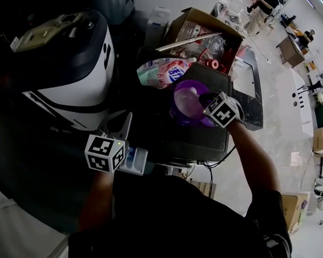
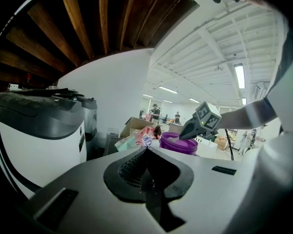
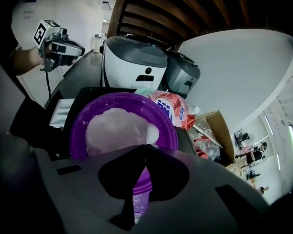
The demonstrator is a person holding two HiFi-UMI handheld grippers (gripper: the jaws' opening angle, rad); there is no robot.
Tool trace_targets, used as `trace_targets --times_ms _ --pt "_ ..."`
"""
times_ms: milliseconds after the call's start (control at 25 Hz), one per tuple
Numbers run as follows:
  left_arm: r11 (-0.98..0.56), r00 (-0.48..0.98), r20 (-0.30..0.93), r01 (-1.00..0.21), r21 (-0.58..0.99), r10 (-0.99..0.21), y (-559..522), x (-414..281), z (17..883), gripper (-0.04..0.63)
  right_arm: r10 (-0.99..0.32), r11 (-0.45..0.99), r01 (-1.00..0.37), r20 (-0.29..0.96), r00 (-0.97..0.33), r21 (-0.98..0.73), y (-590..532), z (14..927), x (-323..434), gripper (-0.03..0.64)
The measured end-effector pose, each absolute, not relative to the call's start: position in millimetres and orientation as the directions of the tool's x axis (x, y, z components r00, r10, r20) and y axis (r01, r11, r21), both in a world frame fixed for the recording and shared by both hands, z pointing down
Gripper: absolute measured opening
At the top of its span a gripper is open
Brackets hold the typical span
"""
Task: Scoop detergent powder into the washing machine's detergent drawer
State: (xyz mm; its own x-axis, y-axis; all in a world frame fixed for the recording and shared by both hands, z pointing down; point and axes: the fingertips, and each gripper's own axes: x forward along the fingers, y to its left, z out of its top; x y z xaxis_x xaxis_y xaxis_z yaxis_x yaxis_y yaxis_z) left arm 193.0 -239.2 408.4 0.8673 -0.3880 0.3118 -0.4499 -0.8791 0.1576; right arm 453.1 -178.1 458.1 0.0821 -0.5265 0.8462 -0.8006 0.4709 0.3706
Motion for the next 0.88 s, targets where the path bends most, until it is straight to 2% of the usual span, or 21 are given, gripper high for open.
trace_targets --times_ms 440,880 --pt "-0.874 0.863 0.324 -0.456 0.167 -0.389 -237 190 412 0.008 -0.484 0.512 -0.785 0.872 0.071 0.348 -183 466 447 0.018" --pt "-0.871 0.863 0.327 -0.457 0.179 -0.386 -235 185 416 0.008 -0.477 0.532 -0.795 0.879 0.003 0.291 -189 467 421 0.018"
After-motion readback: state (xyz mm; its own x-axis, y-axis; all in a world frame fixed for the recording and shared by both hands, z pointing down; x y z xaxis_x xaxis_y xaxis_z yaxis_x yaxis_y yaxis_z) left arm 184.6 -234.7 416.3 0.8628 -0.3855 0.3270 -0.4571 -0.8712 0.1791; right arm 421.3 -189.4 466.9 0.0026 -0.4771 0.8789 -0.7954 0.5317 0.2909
